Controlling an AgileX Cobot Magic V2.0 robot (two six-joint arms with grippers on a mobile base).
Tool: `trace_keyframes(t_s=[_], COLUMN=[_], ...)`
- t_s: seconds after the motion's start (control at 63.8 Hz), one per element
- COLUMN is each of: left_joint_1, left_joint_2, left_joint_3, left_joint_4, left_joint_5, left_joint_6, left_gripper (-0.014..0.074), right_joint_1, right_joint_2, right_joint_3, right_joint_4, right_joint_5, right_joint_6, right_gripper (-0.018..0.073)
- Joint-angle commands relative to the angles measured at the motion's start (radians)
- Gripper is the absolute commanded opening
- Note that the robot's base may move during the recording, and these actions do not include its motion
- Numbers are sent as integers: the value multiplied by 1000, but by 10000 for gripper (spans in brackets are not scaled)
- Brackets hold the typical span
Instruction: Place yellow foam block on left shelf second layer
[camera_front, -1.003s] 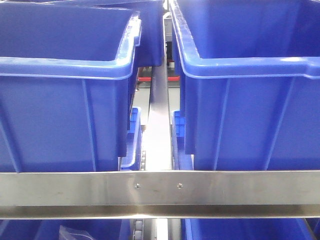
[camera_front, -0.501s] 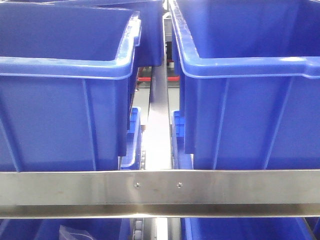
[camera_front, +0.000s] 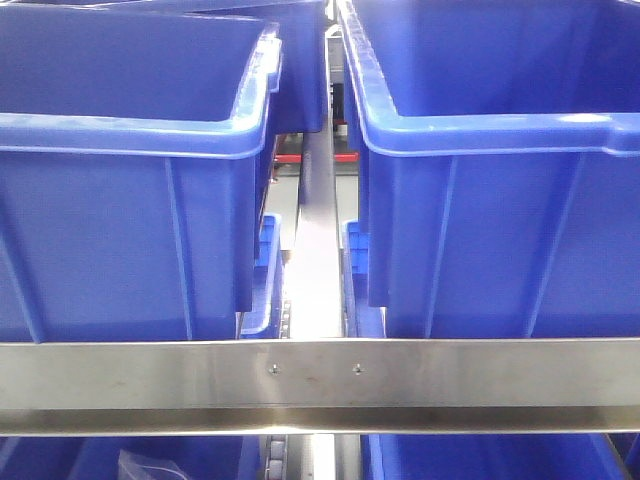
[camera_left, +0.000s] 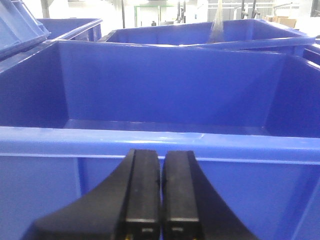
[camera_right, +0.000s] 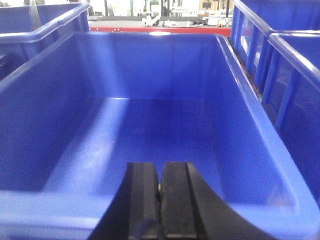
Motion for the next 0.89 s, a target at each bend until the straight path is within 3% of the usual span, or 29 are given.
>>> trace_keyframes(t_s=[0.0,0.611,0.783,0.877], left_joint_1=[0,0,0,0], left_joint_2=[-20,-18,-18,-18], left_joint_3=[27,27,27,27], left_joint_4=[-6,-6,-6,-6], left_joint_5=[-81,-81,-81,-81], left_joint_6=[-3,-3,-3,-3], left_gripper=[124,124,124,124], right_joint_1=[-4,-4,-4,-4], right_joint_2=[-32,-50,-162,-252], right_joint_3=[-8,31,154,156], right_joint_4=[0,0,-12,-15], right_joint_5=[-67,-72,-68,13], right_joint_6=[-10,-10,-10,-10], right_gripper=[57,57,57,57])
